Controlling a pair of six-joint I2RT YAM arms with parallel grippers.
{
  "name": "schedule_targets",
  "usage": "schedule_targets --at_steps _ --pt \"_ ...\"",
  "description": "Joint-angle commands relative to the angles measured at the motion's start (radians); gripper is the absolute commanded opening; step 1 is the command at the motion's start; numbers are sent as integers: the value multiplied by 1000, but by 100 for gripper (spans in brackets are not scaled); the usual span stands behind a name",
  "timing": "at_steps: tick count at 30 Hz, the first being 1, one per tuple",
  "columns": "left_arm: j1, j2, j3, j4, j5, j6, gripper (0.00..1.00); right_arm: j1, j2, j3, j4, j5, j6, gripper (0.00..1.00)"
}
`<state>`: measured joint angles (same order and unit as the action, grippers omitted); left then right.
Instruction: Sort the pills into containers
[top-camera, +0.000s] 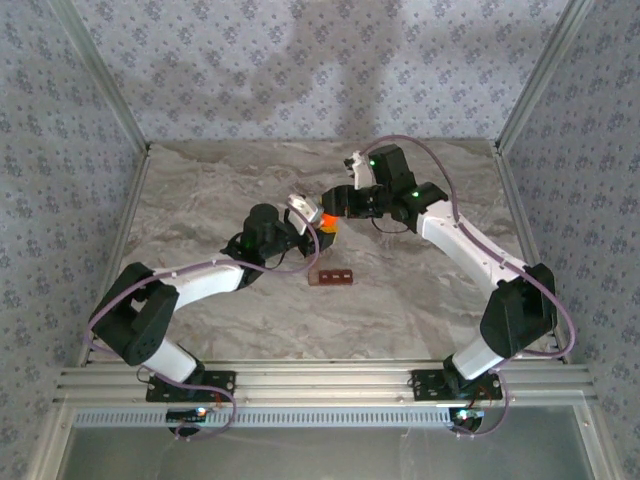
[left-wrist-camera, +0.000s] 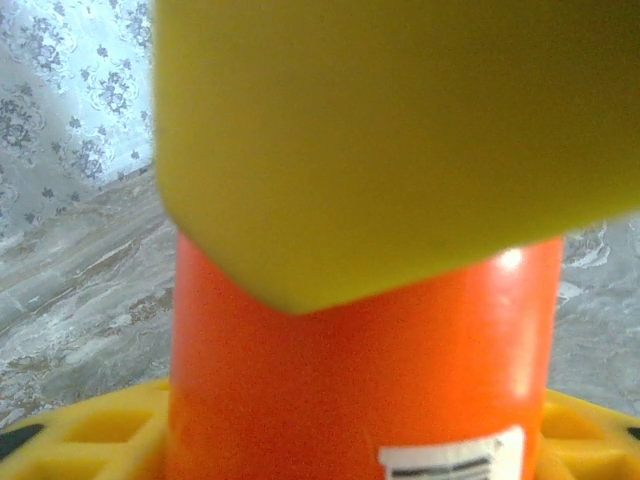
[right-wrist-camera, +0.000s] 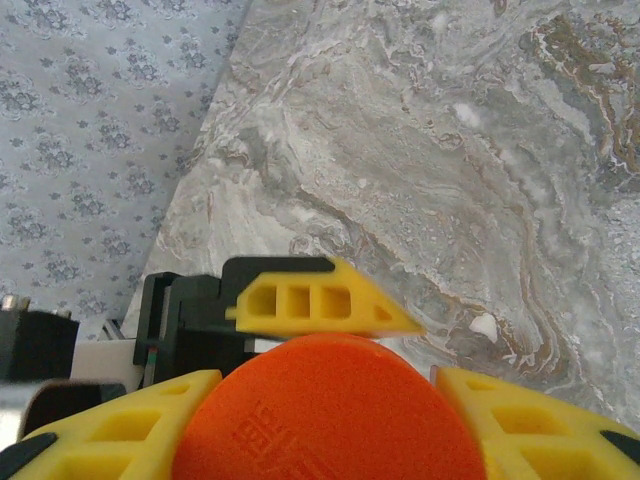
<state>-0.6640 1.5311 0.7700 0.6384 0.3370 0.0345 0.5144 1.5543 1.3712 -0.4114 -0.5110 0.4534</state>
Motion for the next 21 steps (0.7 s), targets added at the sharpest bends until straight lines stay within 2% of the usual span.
schedule_targets --at_steps 1,3,6,8,10,13,21 --pt "2 -45 36 -14 -3 -31 48 7 -2 -1 2 -16 -1 36" --pt "1 -54 40 -38 -20 -48 44 4 -8 -1 -16 -31 -3 45" --pt "5 -72 56 -92 -46 -68 38 -19 -36 -13 -13 -29 15 65" --pt "9 -80 63 -115 -52 -80 36 -46 -68 -36 15 -32 39 73" --pt "15 -85 71 -136 -55 -99 33 -76 -106 -71 65 -46 77 76" --pt "20 -86 95 -191 -63 -128 23 -109 -153 -118 118 -41 127 78" --pt "20 -99 107 -222 -19 -98 22 -113 -189 -167 195 23 220 79"
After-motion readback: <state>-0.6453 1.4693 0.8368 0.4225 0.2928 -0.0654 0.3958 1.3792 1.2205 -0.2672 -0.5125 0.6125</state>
